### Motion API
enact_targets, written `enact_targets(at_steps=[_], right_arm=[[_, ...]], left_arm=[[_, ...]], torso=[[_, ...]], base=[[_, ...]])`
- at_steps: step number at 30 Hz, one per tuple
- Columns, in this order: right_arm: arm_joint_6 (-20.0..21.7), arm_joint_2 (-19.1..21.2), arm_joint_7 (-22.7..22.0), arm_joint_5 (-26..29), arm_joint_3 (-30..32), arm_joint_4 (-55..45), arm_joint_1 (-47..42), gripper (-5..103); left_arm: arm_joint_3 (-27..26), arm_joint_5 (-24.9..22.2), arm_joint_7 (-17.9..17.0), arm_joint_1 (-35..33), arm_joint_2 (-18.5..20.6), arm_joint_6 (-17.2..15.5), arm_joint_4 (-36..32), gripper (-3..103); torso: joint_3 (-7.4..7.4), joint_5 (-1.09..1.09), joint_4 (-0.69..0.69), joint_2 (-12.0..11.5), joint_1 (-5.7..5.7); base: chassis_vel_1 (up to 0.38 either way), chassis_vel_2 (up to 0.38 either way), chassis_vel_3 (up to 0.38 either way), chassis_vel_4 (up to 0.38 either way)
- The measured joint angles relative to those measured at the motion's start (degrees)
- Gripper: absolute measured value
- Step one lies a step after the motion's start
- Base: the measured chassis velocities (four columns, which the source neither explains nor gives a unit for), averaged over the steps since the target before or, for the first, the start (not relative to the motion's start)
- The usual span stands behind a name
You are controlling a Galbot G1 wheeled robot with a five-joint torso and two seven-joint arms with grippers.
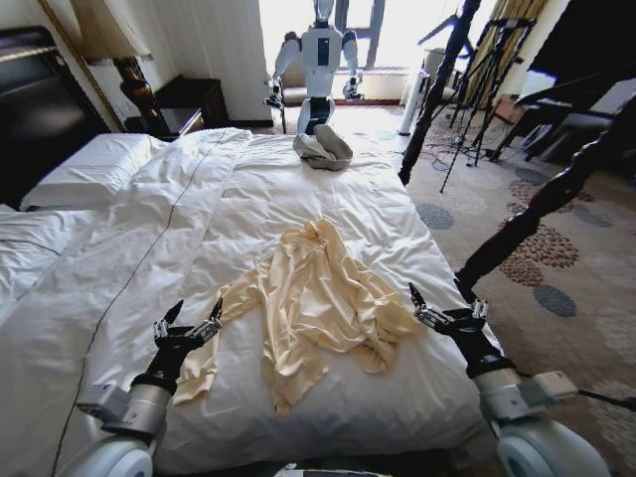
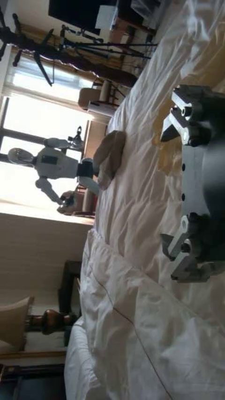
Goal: Pick up the clothes from the bed and hang them on the clothes hanger.
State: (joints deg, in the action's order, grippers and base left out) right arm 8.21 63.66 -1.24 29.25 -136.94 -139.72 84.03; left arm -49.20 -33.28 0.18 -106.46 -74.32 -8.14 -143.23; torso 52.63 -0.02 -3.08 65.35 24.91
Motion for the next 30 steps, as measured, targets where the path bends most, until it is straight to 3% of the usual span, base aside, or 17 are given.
enact_targets(at_steps=[7,12,15,20,25,30], right_arm=[[-0.5,-3.4,-0.5,1.6,-2.6,7.7,5.9,100],[-2.6,-6.9,-1.4,2.1,-7.1,15.1,13.4,100],[-5.4,-10.1,-3.9,2.4,-13.4,21.4,20.5,100],[-4.9,-13.7,-6.4,4.5,-22.3,29.3,31.8,100],[-4.8,-14.1,-7.4,5.1,-28.3,34.1,39.9,100],[-2.0,-10.6,-6.3,5.2,-30.9,41.6,48.5,100]], left_arm=[[1.3,-1.6,-0.6,5.1,5.9,-0.5,3.3,100],[4.3,-2.7,-1.2,11.2,11.5,-0.9,10.4,98],[8.8,-3.2,-2.1,15.4,14.3,-1.0,16.0,98],[15.4,-3.3,-2.5,22.5,18.8,-0.6,23.5,98],[19.8,-4.0,-3.0,27.8,21.8,-0.7,27.0,98],[27.4,-6.1,-3.9,38.4,25.1,-1.4,32.9,98]], torso=[[0.0,0.0,-0.05,0.0,0.0],[0.0,-0.01,-0.05,0.0,0.0],[0.01,-0.01,-0.02,0.0,0.01],[0.01,-0.02,-0.05,0.0,0.02],[0.01,-0.01,-0.03,0.0,0.01],[0.02,0.0,-0.03,0.0,0.02]], base=[[0.0,0.0,0.0,0.0],[0.0,0.0,0.0,0.0],[0.0,0.0,0.0,0.0],[0.0,0.0,0.0,0.0],[0.0,0.0,0.0,0.0],[0.0,0.0,0.0,0.0]])
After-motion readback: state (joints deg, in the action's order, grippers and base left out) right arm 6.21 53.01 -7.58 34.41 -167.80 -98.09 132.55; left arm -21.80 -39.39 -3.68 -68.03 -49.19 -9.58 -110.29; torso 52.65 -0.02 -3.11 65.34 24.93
